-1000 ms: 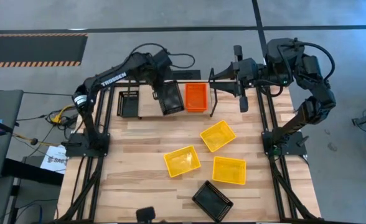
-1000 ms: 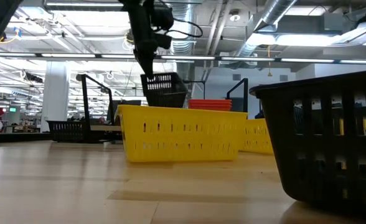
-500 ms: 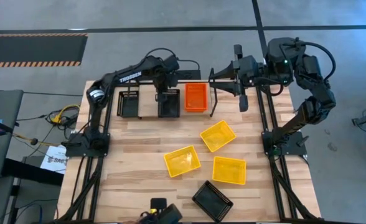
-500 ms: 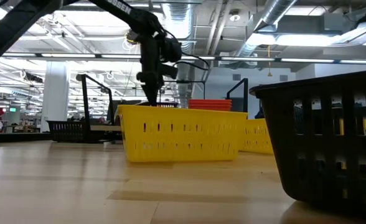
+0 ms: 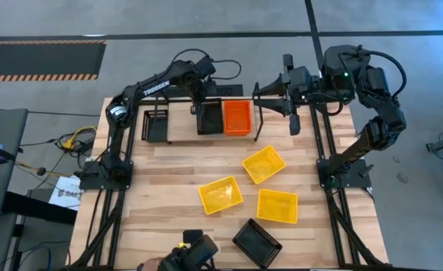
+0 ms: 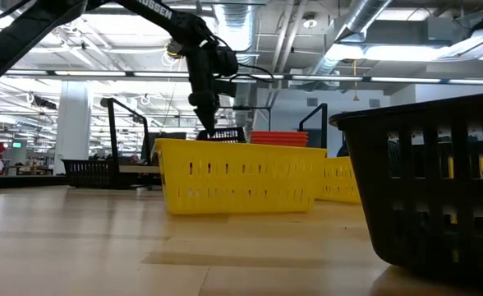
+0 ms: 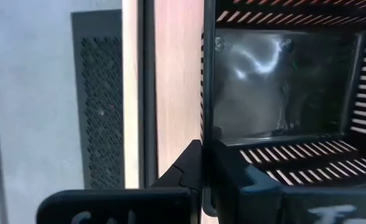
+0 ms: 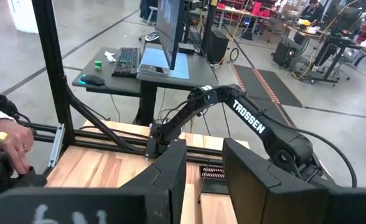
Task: Stack baskets on shelf by color
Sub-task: Put the middle black bin on the shelf, then stack the bottom black bin on top of the black bin on the shelf
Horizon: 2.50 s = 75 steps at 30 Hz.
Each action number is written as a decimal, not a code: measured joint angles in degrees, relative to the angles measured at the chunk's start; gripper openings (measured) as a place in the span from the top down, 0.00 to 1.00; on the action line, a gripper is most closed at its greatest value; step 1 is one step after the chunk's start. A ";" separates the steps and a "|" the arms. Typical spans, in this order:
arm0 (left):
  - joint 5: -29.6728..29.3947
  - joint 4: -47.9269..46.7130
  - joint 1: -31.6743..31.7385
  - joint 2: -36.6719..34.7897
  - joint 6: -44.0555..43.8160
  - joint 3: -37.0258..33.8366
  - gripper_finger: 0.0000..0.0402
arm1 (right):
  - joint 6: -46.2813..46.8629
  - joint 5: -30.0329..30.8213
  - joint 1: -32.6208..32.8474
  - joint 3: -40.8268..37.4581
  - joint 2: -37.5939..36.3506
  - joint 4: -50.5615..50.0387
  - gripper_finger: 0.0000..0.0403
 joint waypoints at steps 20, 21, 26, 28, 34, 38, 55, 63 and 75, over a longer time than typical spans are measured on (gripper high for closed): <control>-2.55 -0.50 0.02 2.54 -3.97 -0.17 0.93 | 0.06 -0.09 0.04 0.00 0.00 -0.02 0.69; -2.54 -0.88 0.02 2.54 -4.27 -0.17 0.91 | 0.06 -0.09 0.04 0.00 0.00 -0.02 0.69; -1.89 -1.11 -0.42 2.54 -4.58 -0.17 0.79 | 0.04 -0.10 0.04 0.00 0.00 -0.02 0.69; -1.59 -1.11 -0.69 2.54 -4.35 -0.17 0.75 | 0.02 -0.10 0.04 0.00 -0.01 -0.02 0.69; -2.06 -1.40 -1.78 2.55 -4.96 0.23 0.67 | -0.03 -0.11 0.02 0.00 0.00 -0.67 0.69; -1.99 -3.94 -2.26 2.62 -9.39 3.80 0.66 | -0.42 -0.13 0.02 0.00 0.00 -0.94 0.69; 9.78 -25.19 -3.27 -7.85 -16.19 20.85 0.65 | 36.07 -3.11 1.10 -4.96 4.39 -32.00 0.69; 9.75 -24.30 -4.00 -14.78 -14.12 20.85 0.65 | 53.64 -9.38 9.54 -18.91 10.14 -32.91 0.69; 10.60 -24.38 -4.02 -16.70 -13.52 20.81 0.65 | 87.96 -15.06 28.52 -36.08 17.75 -18.16 0.69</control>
